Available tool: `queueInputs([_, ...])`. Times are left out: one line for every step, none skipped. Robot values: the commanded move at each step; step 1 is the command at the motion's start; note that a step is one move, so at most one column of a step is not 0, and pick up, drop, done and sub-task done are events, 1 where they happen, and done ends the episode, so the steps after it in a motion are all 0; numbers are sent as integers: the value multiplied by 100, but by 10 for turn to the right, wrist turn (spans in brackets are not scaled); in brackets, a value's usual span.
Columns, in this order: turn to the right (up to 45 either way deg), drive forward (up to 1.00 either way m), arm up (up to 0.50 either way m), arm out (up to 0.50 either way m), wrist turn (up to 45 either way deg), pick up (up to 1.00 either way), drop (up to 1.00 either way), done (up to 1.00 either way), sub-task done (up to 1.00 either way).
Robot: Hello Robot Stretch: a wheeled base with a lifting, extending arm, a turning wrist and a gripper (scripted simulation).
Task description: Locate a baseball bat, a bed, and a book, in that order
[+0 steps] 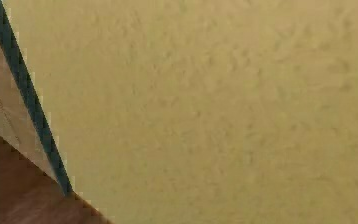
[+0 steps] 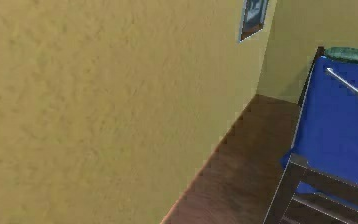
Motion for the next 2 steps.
queueInputs([120, 0, 0, 0, 0, 0, 0, 0, 0])
queueInputs([0, 30, 0, 0, 0, 0, 0, 0, 0])
